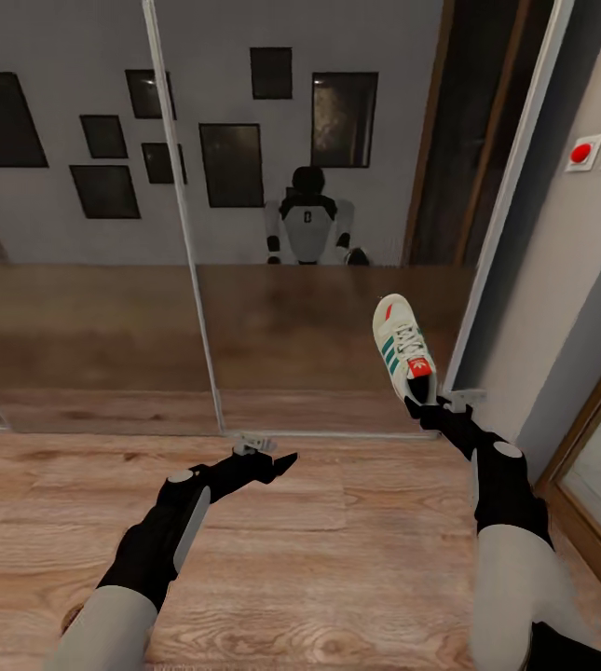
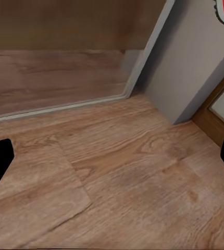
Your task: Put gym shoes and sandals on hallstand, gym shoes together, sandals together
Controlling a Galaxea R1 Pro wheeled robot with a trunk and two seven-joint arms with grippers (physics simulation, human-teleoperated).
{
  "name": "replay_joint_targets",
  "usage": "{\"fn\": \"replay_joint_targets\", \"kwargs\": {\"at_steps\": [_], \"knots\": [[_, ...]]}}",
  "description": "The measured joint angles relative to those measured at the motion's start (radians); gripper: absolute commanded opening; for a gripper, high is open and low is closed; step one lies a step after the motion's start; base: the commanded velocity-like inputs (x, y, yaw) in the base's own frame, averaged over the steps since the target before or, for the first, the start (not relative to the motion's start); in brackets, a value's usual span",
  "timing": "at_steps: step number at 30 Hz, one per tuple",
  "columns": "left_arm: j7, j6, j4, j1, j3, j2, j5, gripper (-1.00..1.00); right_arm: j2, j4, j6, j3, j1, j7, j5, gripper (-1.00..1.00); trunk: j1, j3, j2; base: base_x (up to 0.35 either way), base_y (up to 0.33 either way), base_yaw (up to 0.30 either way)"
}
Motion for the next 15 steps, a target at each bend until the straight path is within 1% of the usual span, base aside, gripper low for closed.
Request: {"fn": "replay_joint_targets", "kwargs": {"at_steps": [9,12,15], "knots": [[0.0,0.0,0.0,0.0,0.0,0.0,0.0,1.0,0.0,0.0,0.0,0.0,0.0,0.0,0.0,-1.0,0.0,0.0,0.0,0.002,0.0,0.297],[0.0,0.0,0.0,0.0,0.0,0.0,0.0,1.0,0.0,0.0,0.0,0.0,0.0,0.0,0.0,-1.0,0.0,0.0,0.0,0.09,-0.012,0.297],[0.001,0.0,0.0,0.0,0.0,0.0,0.0,1.0,0.0,0.0,0.0,-0.001,0.0,0.0,0.0,-1.0,0.0,0.0,0.0,0.141,-0.097,0.297]]}}
